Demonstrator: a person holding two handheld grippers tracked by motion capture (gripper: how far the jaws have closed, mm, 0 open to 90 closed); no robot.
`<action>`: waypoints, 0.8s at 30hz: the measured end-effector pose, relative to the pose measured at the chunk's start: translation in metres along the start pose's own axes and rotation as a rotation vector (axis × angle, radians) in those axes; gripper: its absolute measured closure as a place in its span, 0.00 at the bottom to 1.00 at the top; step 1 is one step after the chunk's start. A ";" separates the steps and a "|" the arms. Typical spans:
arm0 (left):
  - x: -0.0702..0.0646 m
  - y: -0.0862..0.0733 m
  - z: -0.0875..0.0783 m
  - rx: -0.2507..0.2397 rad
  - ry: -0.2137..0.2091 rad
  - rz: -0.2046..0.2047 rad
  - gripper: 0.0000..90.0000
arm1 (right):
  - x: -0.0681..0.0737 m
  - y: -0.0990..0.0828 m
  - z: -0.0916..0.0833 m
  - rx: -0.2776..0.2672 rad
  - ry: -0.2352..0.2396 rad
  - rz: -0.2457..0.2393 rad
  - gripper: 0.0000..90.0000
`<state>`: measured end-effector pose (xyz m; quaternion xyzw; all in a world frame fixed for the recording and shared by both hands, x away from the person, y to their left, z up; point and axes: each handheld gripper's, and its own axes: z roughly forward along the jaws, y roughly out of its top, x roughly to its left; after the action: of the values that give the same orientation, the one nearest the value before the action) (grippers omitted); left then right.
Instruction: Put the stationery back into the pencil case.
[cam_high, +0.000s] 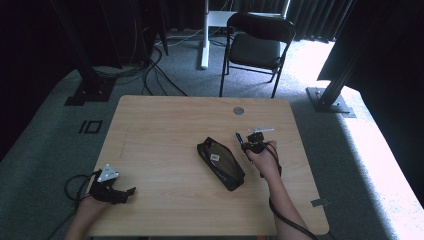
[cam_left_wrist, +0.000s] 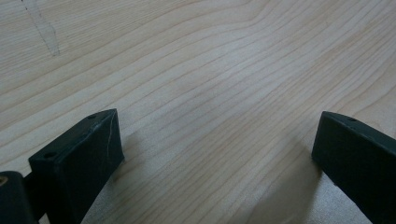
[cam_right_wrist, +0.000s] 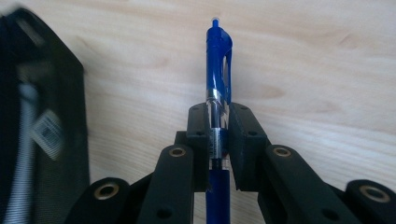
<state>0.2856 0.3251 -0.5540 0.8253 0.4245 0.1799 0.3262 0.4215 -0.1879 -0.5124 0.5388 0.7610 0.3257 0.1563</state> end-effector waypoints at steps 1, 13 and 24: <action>0.000 0.000 0.000 0.001 0.000 0.000 0.02 | 0.000 0.002 -0.004 -0.005 0.014 0.003 0.88; 0.000 0.000 0.000 0.000 0.000 0.000 0.02 | 0.016 0.019 -0.039 -0.077 0.072 -0.030 0.88; 0.000 0.000 0.000 0.000 0.000 0.000 0.02 | 0.051 0.025 -0.062 -0.125 0.159 -0.109 0.88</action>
<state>0.2856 0.3251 -0.5540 0.8252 0.4245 0.1799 0.3262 0.3839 -0.1557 -0.4446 0.4584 0.7774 0.4051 0.1463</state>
